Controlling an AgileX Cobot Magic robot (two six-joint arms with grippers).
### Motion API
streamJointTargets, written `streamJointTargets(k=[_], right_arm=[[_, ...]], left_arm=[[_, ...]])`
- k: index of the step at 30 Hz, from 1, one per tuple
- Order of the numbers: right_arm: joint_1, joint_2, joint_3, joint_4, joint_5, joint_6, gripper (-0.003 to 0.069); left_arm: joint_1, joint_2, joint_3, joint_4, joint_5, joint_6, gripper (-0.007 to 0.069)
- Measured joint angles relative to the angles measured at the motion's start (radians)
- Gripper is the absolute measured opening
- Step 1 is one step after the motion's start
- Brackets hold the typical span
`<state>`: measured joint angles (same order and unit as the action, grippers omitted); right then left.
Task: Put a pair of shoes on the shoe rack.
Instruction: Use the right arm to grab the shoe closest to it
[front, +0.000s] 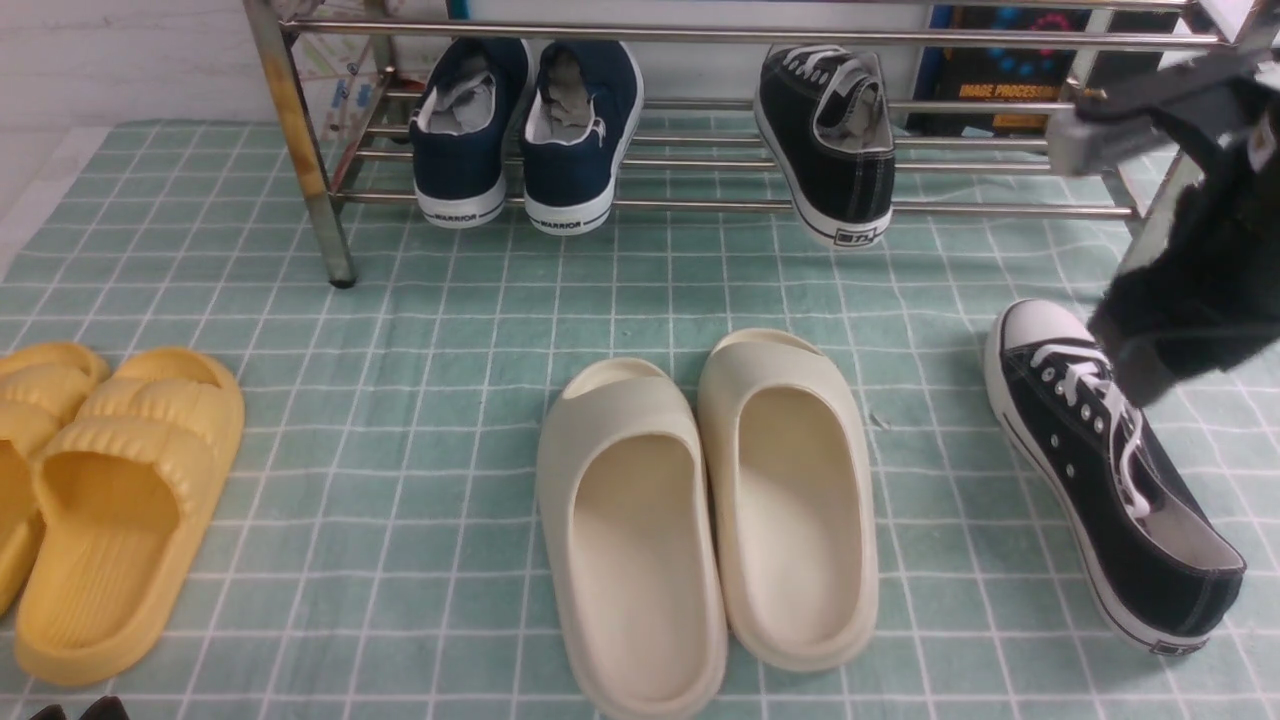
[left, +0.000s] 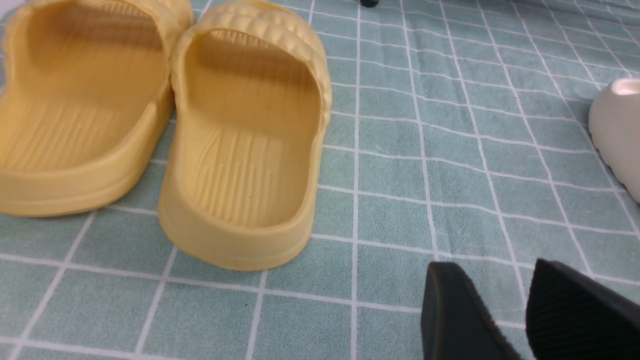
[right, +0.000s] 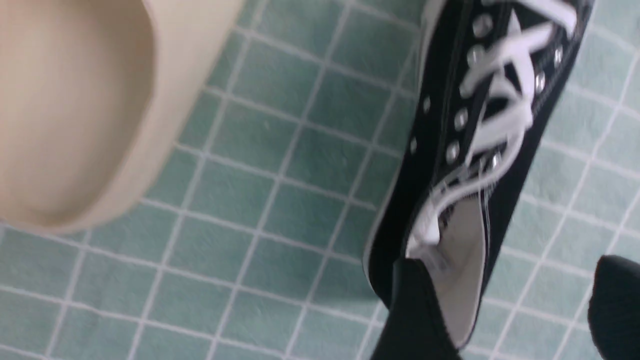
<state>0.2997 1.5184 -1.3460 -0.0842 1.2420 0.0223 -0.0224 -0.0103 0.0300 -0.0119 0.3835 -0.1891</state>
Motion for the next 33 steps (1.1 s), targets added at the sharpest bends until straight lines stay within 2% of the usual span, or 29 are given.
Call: streamJointTargets(k=[6, 10, 13, 19, 22, 25, 26, 27, 28, 29, 30, 33], right_arm=[[0.000, -0.053, 0.232, -0.027, -0.097, 0.075, 0.0478], [0.000, -0.053, 0.360, -0.014, -0.234, 0.097, 0.0477], [0.000, -0.038, 0.405, 0.001, -0.327, 0.100, 0.0477], [0.000, 0.030, 0.415, 0.001, -0.412, 0.100, 0.0459], [0.000, 0.077, 0.415, 0.002, -0.428, 0.100, 0.0380], [0.000, 0.089, 0.416, 0.004, -0.434, 0.100, 0.0258], [0.000, 0.089, 0.416, 0.004, -0.434, 0.100, 0.0237], [0.000, 0.085, 0.414, 0.003, -0.433, 0.100, 0.0150], [0.000, 0.086, 0.414, 0.003, -0.432, 0.100, 0.0139], [0.000, 0.078, 0.405, 0.004, -0.423, 0.100, 0.0057], [0.000, 0.069, 0.395, 0.007, -0.413, 0.100, 0.0028], [0.000, 0.040, 0.357, 0.015, -0.359, 0.099, 0.0020]], left_arm=[[0.000, 0.000, 0.000, 0.000, 0.000, 0.000, 0.0238], [0.000, 0.000, 0.000, 0.000, 0.000, 0.000, 0.0238], [0.000, 0.000, 0.000, 0.000, 0.000, 0.000, 0.0238], [0.000, 0.000, 0.000, 0.000, 0.000, 0.000, 0.0238], [0.000, 0.000, 0.000, 0.000, 0.000, 0.000, 0.0238], [0.000, 0.000, 0.000, 0.000, 0.000, 0.000, 0.0238], [0.000, 0.000, 0.000, 0.000, 0.000, 0.000, 0.0238], [0.000, 0.000, 0.000, 0.000, 0.000, 0.000, 0.0238], [0.000, 0.000, 0.000, 0.000, 0.000, 0.000, 0.0238], [0.000, 0.000, 0.000, 0.000, 0.000, 0.000, 0.0238], [0.000, 0.000, 0.000, 0.000, 0.000, 0.000, 0.0238], [0.000, 0.000, 0.000, 0.000, 0.000, 0.000, 0.0238]])
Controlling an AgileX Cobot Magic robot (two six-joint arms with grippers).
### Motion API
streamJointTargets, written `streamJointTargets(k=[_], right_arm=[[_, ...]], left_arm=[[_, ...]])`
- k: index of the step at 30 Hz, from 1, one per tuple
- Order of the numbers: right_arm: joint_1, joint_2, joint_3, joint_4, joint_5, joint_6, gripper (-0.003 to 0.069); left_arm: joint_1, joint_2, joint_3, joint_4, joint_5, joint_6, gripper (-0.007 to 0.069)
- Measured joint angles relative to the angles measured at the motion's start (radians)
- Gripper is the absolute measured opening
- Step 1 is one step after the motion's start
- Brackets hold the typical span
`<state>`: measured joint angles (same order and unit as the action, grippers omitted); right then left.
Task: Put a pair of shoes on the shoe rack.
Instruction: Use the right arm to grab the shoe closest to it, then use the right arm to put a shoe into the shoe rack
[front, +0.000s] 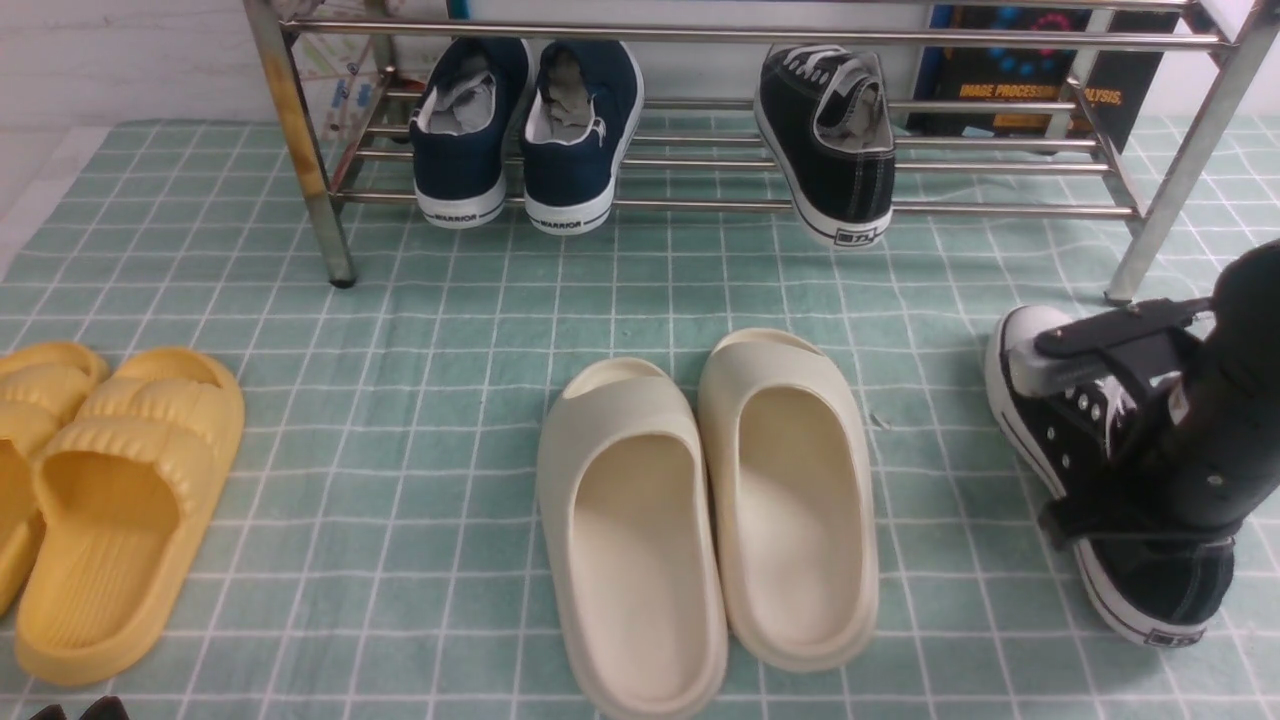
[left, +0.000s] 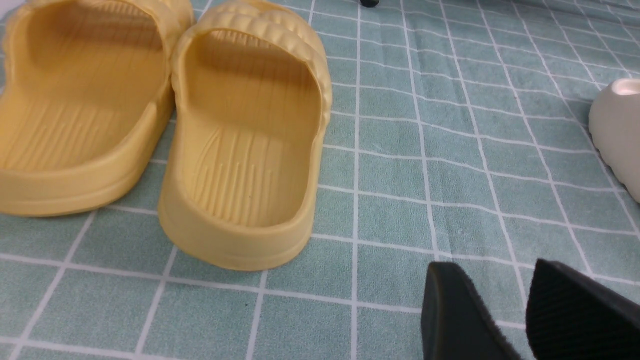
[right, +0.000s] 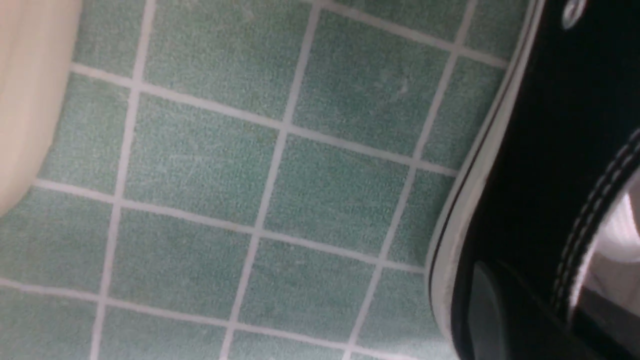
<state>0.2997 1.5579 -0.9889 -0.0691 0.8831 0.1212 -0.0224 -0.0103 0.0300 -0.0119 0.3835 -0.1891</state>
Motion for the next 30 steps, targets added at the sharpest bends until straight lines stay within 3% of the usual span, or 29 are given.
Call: streamJointTargets(k=[6, 14, 30], right_arm=[[0.000, -0.033, -0.189, 0.010, 0.132, -0.038, 0.0020], [0.000, 0.034, -0.383, 0.011, 0.184, -0.107, 0.0020], [-0.064, 0.418, -0.895, 0.026, 0.285, -0.185, 0.0020]], left_arm=[[0.000, 0.000, 0.000, 0.000, 0.000, 0.000, 0.0238], [0.000, 0.000, 0.000, 0.000, 0.000, 0.000, 0.0238], [0.000, 0.000, 0.000, 0.000, 0.000, 0.000, 0.0238]])
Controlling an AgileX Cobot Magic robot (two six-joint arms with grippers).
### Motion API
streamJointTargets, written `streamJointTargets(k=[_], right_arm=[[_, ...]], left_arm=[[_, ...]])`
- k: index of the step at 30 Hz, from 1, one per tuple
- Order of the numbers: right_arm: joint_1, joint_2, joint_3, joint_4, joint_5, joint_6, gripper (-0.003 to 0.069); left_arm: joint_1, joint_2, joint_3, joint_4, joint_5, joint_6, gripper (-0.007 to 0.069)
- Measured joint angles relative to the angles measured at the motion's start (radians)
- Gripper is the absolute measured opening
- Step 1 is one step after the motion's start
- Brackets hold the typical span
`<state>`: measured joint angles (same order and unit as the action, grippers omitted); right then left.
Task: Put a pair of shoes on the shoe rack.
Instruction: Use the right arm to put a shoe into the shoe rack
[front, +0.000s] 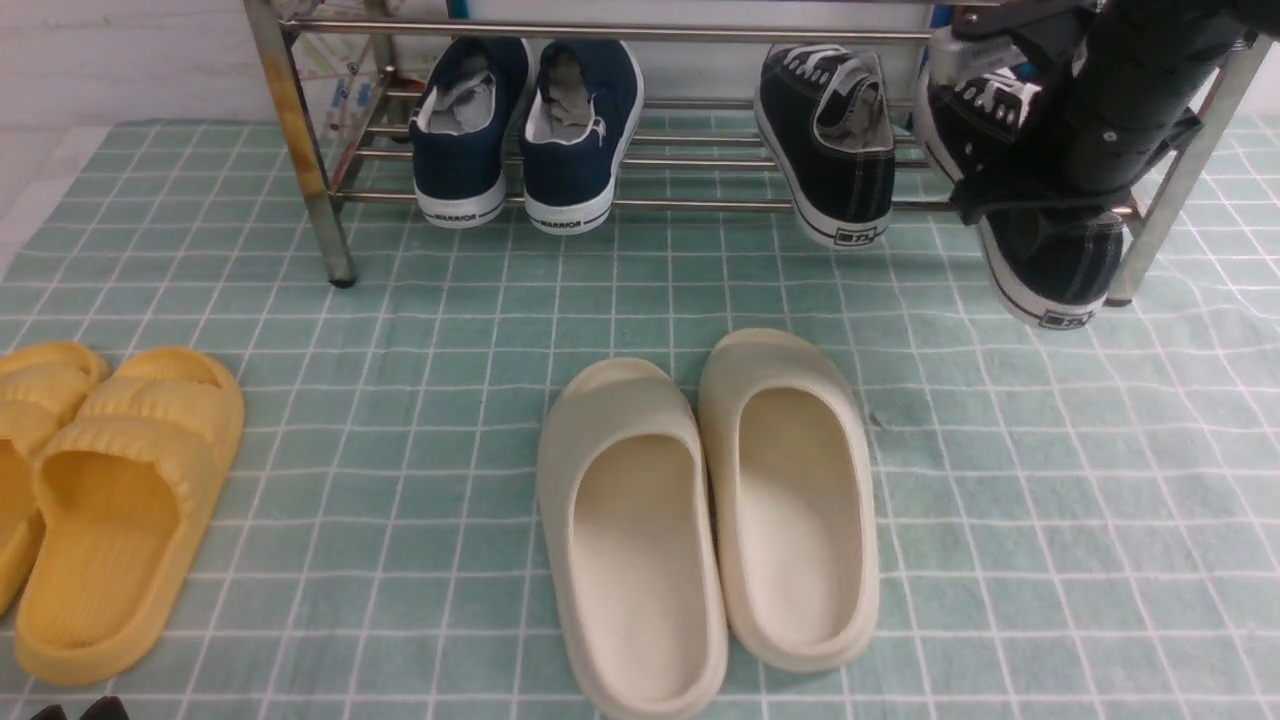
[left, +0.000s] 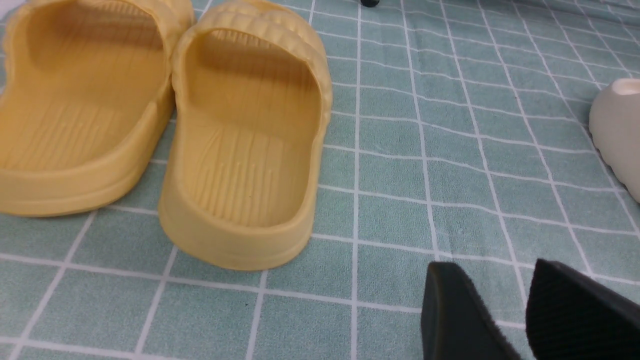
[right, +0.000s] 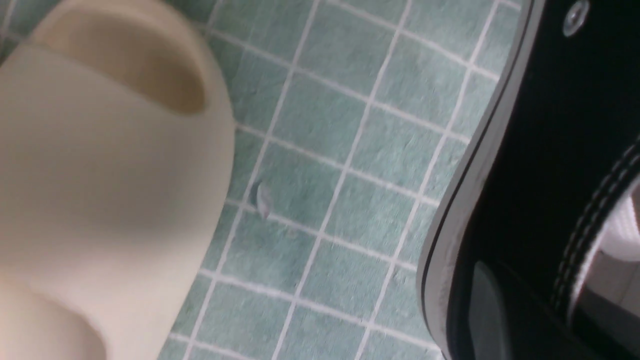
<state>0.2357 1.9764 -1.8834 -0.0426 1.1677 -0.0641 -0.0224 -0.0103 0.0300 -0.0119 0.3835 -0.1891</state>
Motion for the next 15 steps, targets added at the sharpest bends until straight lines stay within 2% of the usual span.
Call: streamJointTargets(k=[15], right_arm=[[-0.015, 0.230, -0.332, 0.093, 0.043, -0.125, 0.0020]], left_arm=[[0.000, 0.000, 0.000, 0.000, 0.000, 0.000, 0.0238]])
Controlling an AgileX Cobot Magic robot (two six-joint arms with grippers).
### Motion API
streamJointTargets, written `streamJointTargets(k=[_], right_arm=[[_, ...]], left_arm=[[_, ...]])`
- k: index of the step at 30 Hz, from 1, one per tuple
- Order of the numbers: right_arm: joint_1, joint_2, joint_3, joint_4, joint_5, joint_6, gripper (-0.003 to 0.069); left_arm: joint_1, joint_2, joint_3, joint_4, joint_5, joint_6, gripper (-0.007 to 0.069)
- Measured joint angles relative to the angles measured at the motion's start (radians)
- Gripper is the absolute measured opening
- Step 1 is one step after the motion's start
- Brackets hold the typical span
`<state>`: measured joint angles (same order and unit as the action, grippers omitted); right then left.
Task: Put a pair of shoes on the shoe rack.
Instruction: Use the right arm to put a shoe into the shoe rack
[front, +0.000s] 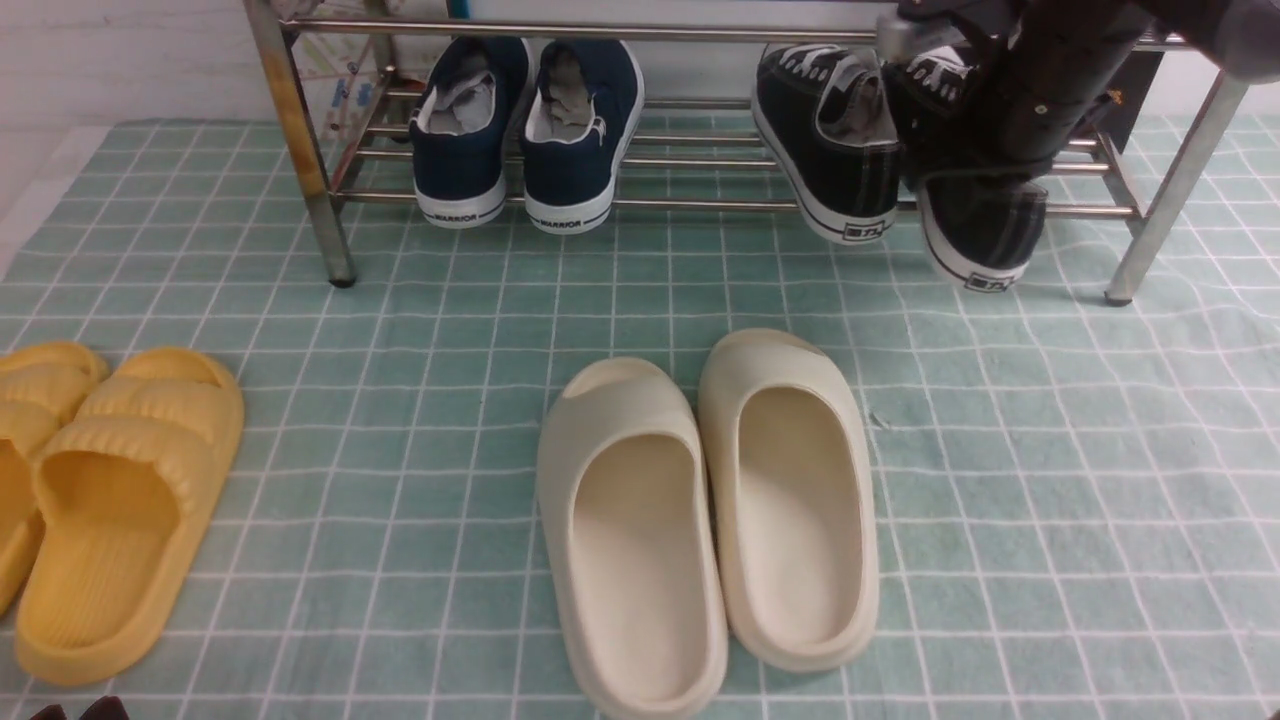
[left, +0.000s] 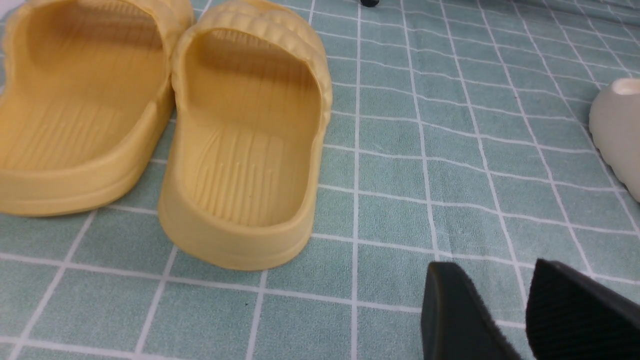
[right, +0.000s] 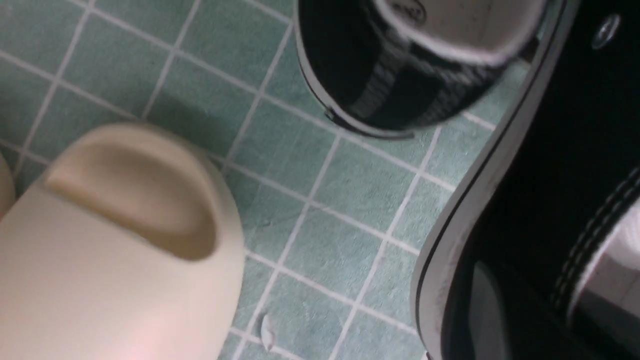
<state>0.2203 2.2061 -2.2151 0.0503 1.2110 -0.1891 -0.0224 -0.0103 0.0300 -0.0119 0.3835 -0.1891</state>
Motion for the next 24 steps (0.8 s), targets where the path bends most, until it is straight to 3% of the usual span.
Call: streamJointTargets(k=[12, 24], right_arm=[[0.000, 0.087, -0.074, -0.050, -0.058, -0.074, 0.0020], [-0.003, 0.087, -0.075, 0.136, -0.082, -0.170, 0.0020]], left_arm=[[0.000, 0.000, 0.000, 0.000, 0.000, 0.000, 0.0238], [0.000, 0.000, 0.000, 0.000, 0.000, 0.000, 0.0238]])
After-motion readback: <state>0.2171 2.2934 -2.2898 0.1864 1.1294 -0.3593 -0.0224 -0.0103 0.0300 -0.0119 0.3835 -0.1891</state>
